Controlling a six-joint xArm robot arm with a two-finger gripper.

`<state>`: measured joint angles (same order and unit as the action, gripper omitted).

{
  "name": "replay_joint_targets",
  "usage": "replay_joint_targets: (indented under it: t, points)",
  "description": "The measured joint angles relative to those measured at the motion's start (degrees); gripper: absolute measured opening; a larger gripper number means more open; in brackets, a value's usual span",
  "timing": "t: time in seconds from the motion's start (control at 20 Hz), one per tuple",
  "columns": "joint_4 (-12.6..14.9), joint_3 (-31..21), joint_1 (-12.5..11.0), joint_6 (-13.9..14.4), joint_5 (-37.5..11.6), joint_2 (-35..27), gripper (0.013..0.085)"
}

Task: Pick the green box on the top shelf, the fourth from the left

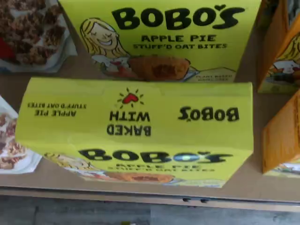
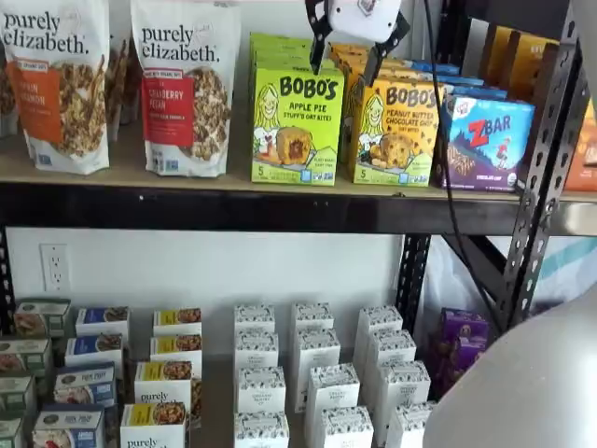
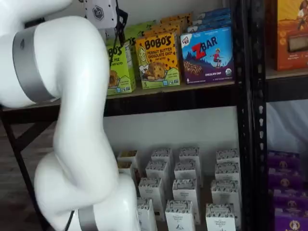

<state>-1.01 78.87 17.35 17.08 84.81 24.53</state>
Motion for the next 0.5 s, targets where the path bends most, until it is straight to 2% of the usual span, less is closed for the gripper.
replay_joint_targets:
  t: [0.3, 0.5]
  points:
    - [0.1, 2.49, 0.25, 0.24, 0.41, -2.31, 0.085]
    - [0.36, 5.23, 0.3, 0.41, 2.36, -4.43, 0.085]
